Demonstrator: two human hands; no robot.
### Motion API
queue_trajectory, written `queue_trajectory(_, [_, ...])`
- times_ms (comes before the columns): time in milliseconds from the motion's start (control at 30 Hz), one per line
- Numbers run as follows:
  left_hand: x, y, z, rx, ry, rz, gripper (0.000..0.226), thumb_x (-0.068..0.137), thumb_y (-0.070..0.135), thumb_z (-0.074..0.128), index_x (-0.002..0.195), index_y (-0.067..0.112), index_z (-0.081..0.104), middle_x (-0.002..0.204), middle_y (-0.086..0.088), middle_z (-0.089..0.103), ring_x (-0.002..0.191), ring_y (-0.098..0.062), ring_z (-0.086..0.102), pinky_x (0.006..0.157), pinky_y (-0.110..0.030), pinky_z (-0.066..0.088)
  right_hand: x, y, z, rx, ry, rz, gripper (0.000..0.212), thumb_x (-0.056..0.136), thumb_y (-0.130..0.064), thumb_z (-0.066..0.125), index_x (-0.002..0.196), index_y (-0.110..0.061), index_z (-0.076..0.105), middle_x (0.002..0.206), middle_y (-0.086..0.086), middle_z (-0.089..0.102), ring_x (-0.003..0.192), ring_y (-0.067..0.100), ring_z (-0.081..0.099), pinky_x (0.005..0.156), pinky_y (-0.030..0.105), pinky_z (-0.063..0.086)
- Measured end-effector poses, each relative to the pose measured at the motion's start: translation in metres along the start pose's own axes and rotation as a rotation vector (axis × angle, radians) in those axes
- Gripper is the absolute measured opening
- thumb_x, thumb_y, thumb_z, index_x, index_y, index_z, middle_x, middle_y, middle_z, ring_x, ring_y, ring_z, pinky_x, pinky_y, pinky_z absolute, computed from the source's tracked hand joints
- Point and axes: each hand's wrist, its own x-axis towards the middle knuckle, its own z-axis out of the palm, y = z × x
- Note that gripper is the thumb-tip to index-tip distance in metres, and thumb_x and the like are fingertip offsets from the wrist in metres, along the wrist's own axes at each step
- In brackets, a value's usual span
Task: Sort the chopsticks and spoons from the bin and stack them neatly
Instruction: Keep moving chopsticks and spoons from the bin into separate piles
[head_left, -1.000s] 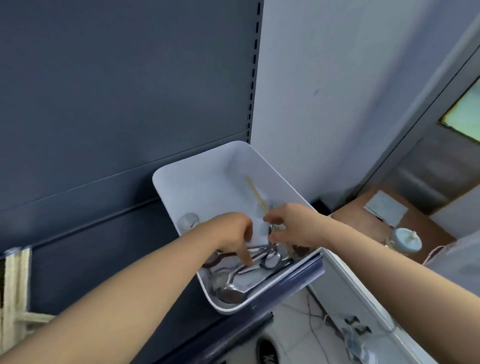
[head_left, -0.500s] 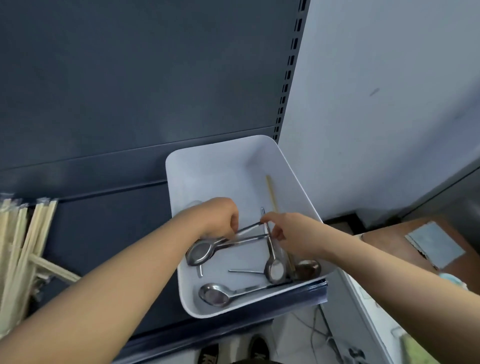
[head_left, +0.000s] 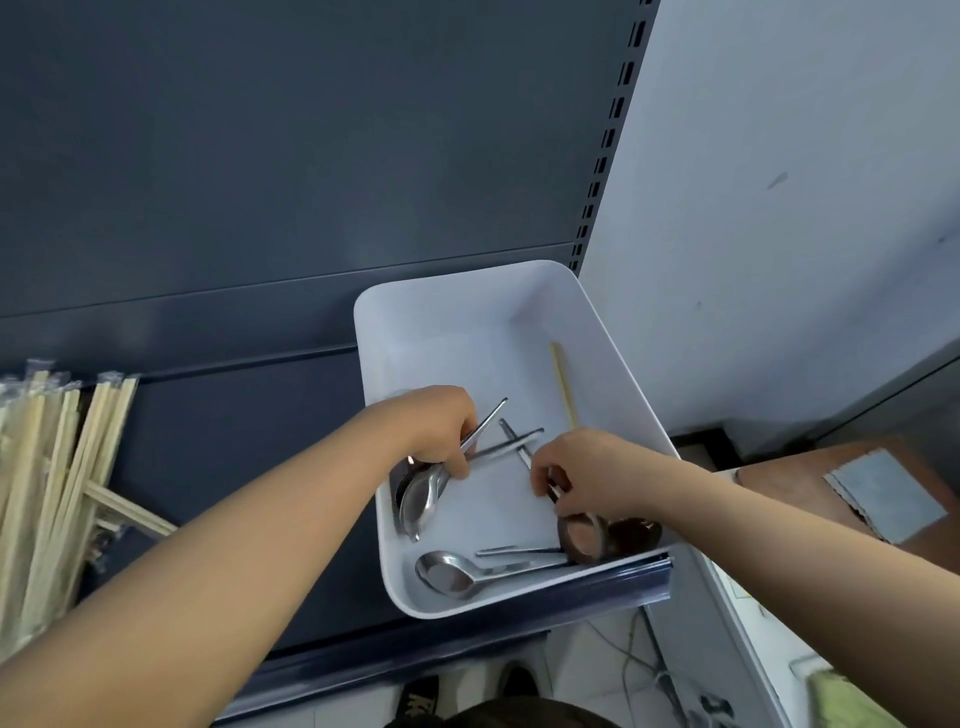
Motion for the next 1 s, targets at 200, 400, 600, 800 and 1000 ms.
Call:
queue_trajectory(200, [-0.011,0.005,-0.011,-0.079,0.09,0.042,0.013,0.091,0.019,0.057,0.081,0.012,0.053,0.074,-0.001,0.047,0.06,-0.014,0.042,0.053,-0.026,0.034,-0.002,-0.002,-0.007,0.166,0.012,0.047,0.022,0.078,-0.005,0.063,0.091,-0.021,0.073,0.071,-0.012,0.057,0.057,0.0,0.053,0.051,0.008,0.04])
queue_trajectory(400, [-0.028,0.006,-0.026,-0.321,0.148,0.144,0.016,0.089,0.026,0.066,0.084,0.011,0.066,0.081,0.003,0.074,0.08,-0.021,0.069,0.074,-0.038,0.055,-0.008,-0.012,-0.006,0.198,-0.117,0.032,0.024,0.083,-0.01,0.063,0.097,-0.024,0.076,0.079,-0.014,0.064,0.073,0.003,0.06,0.064,0.012,0.045])
queue_trajectory(600, [-0.039,-0.006,-0.026,-0.434,0.32,0.149,0.022,0.092,0.027,0.063,0.093,0.005,0.065,0.078,0.006,0.073,0.083,-0.024,0.069,0.08,-0.046,0.055,-0.013,-0.025,0.0,0.2,-0.16,-0.022,0.033,0.071,-0.028,0.081,0.102,-0.027,0.071,0.097,-0.007,0.065,0.086,0.007,0.062,0.074,0.02,0.054])
queue_trajectory(800, [-0.04,-0.009,-0.018,-0.455,0.394,0.178,0.017,0.092,0.028,0.062,0.093,0.011,0.066,0.081,0.008,0.072,0.08,-0.01,0.069,0.082,-0.038,0.056,-0.011,-0.034,0.013,0.054,-0.163,-0.076,0.035,0.072,-0.026,0.078,0.102,-0.028,0.061,0.099,-0.005,0.056,0.085,0.017,0.059,0.074,0.028,0.054])
queue_trajectory(1000, [-0.041,-0.013,-0.02,-0.533,0.4,0.204,0.021,0.091,0.025,0.063,0.093,0.005,0.065,0.079,0.006,0.073,0.081,-0.015,0.07,0.074,-0.035,0.055,-0.005,-0.034,0.011,0.134,-0.157,-0.01,0.012,0.074,-0.021,0.078,0.085,-0.02,0.073,0.086,-0.006,0.061,0.069,0.009,0.059,0.066,0.023,0.052])
